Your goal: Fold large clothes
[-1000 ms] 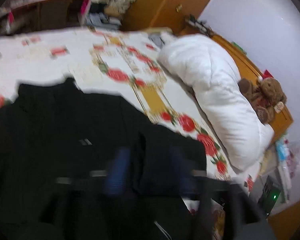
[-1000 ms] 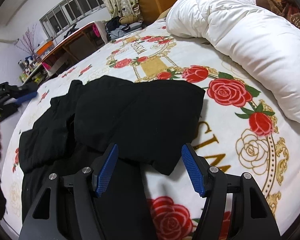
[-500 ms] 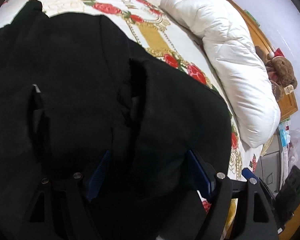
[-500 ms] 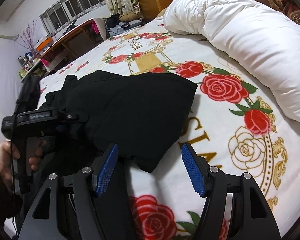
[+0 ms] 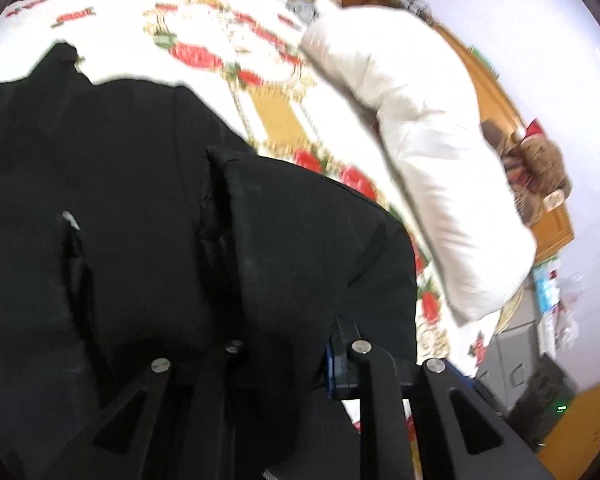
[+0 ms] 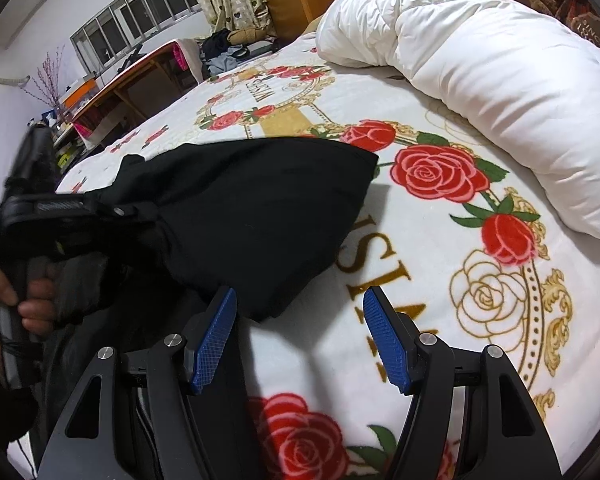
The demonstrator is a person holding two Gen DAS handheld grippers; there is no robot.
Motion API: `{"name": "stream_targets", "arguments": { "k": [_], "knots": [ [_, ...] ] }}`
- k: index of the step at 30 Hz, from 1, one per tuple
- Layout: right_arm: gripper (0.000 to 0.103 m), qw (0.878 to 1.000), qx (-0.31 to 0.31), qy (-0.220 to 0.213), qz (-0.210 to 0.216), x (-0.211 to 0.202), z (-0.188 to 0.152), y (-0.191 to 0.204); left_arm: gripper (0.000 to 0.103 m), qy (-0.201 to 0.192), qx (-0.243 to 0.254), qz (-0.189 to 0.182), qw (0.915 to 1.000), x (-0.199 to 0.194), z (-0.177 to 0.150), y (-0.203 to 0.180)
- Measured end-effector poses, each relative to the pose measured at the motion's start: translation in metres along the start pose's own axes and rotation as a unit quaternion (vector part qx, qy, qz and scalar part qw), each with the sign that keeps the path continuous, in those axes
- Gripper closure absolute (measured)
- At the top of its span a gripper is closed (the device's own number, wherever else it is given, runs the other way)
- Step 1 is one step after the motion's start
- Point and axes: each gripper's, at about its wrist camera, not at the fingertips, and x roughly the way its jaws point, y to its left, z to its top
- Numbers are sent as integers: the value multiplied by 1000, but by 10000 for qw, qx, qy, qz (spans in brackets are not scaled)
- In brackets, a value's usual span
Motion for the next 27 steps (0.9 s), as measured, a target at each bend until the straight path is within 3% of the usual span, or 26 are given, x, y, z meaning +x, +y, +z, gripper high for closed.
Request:
{"name": "stream_targets", "arguments": {
  "k": [3, 9, 15, 20, 27],
  "knots": [
    [37, 10000, -35, -37, -25, -2, 4, 7, 84, -278, -22, -93, 9996, -30, 6, -3],
    [37, 9998, -188, -75, 59, 0, 14, 31, 84, -762, 93, 135, 9970, -85, 18, 2],
    [37, 9992, -346, -87, 186, 8, 25, 58, 84, -1045, -47, 378, 9938, -126, 18, 38],
    [37, 9985, -402, -121, 358, 13, 30, 75, 84, -1118, -243, 601, 9916, -152, 1, 78],
    [37, 9974, -534, -117, 467, 22, 31, 92, 83, -1021, -499, 1039, 9881, -157, -23, 120]
  ]
}}
